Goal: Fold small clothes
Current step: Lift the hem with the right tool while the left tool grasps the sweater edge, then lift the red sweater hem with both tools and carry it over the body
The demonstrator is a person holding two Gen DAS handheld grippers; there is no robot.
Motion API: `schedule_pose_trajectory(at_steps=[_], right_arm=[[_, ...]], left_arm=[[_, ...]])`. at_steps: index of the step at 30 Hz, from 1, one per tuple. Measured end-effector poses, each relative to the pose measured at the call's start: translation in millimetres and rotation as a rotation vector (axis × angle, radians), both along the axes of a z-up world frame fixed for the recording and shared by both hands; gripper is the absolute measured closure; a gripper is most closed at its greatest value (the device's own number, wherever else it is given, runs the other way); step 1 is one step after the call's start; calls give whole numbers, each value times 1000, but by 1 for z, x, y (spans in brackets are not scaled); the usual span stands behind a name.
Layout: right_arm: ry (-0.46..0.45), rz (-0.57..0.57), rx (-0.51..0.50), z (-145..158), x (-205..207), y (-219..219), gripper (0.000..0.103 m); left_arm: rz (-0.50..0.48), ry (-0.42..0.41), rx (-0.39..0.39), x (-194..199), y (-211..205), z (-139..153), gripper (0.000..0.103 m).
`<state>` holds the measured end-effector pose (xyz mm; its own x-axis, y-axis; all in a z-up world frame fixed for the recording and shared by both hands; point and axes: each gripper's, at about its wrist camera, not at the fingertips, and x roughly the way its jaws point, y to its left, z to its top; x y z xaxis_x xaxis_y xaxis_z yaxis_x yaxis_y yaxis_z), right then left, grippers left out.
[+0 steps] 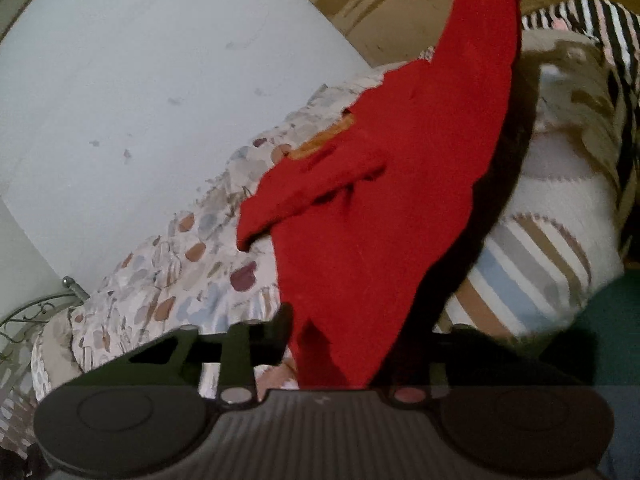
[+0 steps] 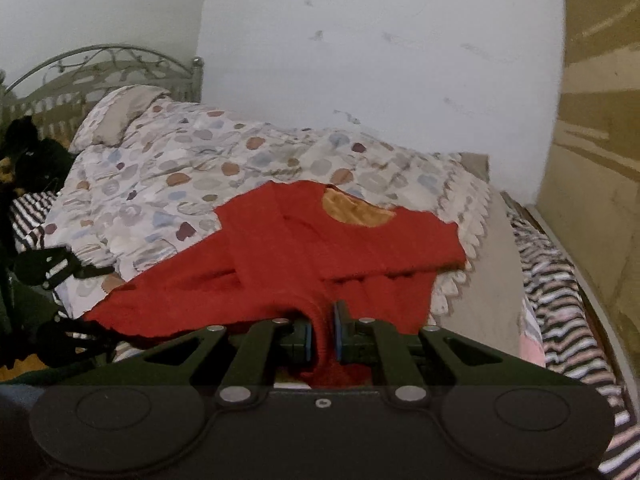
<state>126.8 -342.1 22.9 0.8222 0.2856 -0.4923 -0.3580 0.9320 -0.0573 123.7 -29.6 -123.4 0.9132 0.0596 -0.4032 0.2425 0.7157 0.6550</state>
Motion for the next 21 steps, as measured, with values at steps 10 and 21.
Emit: schedule_pose_trajectory(at_steps=[10, 21], right_arm=[[-43, -93, -42, -28, -32, 5, 95], [-344, -152, -23, 9, -83, -1, 97]], left_arm=[[14, -180, -159, -23, 21, 36, 98], [-24, -323, -411, -65, 40, 123, 98]])
